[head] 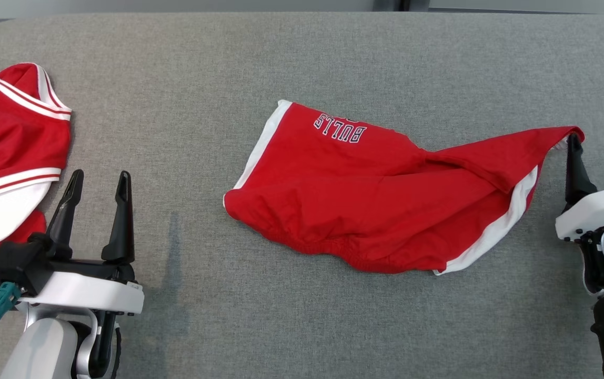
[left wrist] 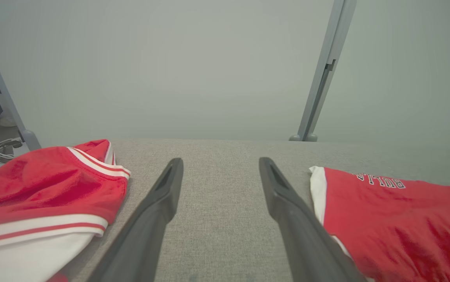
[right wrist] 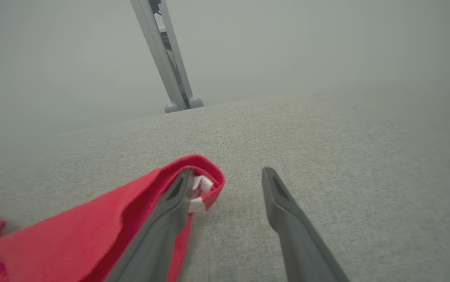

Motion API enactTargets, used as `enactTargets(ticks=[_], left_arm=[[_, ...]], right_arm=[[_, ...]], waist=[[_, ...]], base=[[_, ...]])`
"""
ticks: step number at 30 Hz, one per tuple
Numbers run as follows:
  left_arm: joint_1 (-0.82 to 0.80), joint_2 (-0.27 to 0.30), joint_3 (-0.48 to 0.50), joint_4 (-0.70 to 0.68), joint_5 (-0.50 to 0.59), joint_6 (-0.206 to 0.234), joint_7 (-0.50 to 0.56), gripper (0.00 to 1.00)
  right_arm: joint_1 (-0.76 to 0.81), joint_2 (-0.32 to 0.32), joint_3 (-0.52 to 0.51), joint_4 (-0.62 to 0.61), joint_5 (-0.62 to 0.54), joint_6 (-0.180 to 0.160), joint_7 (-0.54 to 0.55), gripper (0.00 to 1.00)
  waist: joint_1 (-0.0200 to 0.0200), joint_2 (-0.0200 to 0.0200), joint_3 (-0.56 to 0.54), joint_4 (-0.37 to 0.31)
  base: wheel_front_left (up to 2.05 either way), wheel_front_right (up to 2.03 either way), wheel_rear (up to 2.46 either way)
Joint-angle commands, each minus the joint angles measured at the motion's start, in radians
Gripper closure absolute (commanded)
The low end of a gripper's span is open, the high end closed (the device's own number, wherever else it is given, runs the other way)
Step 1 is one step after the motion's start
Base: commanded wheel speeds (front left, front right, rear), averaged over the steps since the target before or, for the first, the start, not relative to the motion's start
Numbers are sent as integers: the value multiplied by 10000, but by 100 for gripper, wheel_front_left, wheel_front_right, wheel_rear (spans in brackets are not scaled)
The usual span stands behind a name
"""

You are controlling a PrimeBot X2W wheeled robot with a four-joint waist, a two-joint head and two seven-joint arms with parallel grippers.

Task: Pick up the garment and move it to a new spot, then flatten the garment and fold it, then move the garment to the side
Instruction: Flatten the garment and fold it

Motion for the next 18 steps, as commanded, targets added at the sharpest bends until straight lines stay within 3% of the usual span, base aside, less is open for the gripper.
enactTargets(ticks=[1,8,18], left_arm=[[-208,-18,35,54,72,-49,-36,0],[25,-90,105,150,122,-23,-40,0],[696,-21,170,107,142,121,-38,0]], right_arm=[[90,-104,-89,86,-55,2,-185,0],[801,294,-247,-849,-558,2,-837,0],[2689,793,436,-4534,-1128,2,-109,0]], waist=[[0,0,-61,-22],[0,0,-503,-265],[0,0,-1307,-596]], base=[[0,0,0],[0,0,0],[0,0,0]])
